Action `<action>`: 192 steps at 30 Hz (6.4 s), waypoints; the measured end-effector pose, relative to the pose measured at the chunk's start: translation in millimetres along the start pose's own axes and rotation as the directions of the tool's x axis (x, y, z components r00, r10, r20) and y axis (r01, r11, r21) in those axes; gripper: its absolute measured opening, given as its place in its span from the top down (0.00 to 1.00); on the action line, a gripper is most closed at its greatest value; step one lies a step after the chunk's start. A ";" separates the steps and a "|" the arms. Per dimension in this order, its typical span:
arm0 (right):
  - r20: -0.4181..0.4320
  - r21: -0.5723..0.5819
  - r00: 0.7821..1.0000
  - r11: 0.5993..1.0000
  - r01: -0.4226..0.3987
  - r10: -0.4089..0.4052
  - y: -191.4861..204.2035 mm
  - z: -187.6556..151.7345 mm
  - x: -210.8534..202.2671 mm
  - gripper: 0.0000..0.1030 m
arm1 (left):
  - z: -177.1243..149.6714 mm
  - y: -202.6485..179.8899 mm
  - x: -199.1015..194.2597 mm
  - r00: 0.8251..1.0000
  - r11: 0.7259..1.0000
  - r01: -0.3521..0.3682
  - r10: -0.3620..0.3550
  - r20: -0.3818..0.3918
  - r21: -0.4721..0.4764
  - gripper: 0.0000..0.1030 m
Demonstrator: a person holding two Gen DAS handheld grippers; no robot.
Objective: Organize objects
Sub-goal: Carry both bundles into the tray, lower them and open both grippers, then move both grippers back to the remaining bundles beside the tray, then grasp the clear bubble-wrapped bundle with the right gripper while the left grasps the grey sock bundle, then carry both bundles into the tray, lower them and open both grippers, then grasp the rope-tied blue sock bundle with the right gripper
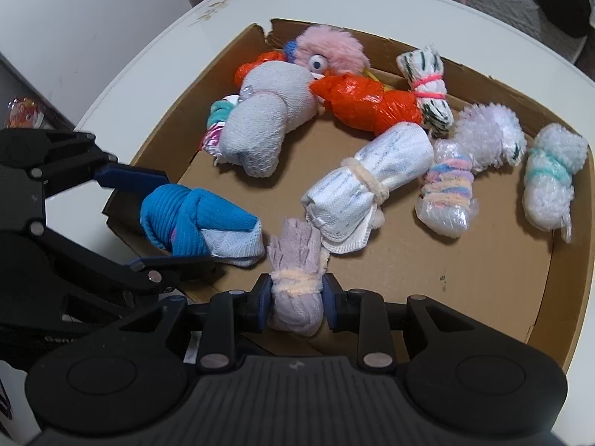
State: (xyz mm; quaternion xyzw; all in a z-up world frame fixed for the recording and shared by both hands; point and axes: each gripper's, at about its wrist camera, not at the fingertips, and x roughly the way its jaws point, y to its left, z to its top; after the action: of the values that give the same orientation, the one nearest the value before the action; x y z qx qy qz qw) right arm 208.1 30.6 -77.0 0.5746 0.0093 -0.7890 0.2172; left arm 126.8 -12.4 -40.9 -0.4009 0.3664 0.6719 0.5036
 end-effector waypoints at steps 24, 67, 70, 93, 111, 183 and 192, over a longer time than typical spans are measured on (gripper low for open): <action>0.185 0.013 0.976 0.994 0.112 -0.113 -6.3 -27.6 -95.9 0.34 | -18.9 -12.3 -78.0 0.990 0.999 0.032 -0.030 0.138 -0.011 0.00; 0.153 -0.046 0.983 0.993 0.107 -0.099 -6.9 -158.3 -44.6 0.59 | -42.5 -65.6 9.8 0.967 0.969 0.245 -0.243 0.076 -0.022 0.43; 0.158 -0.036 0.982 0.993 0.109 -0.102 -7.8 -158.6 -45.7 0.63 | -42.9 -67.4 8.7 0.968 0.970 0.241 -0.240 0.075 -0.003 0.48; 0.231 0.090 0.962 0.988 0.126 -0.143 -44.4 -158.9 -110.9 0.67 | -2.1 -60.9 -53.7 0.958 0.966 0.253 -0.257 0.126 0.043 0.49; 0.242 0.204 0.948 0.966 0.156 -0.204 -116.3 -18.8 -94.1 0.67 | 70.9 -64.6 34.2 0.952 0.963 0.269 -0.260 0.162 -0.035 0.49; 0.179 0.483 0.954 0.867 0.127 -0.239 -16.5 -110.7 -61.5 0.30 | -30.1 -52.8 -43.7 0.992 0.991 0.119 -0.116 0.055 -0.064 0.16; 0.159 0.537 0.954 0.833 0.133 -0.255 -8.7 -100.7 -44.7 0.27 | -28.2 -46.3 -42.7 0.991 0.987 0.125 -0.119 0.066 -0.103 0.15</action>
State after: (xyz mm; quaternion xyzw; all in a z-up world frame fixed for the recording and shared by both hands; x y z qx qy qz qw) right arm 306.8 80.0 -72.5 0.5152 -0.1702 -0.8395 -0.0282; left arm 183.9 -43.6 -17.8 -0.4286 0.2895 0.6701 0.5324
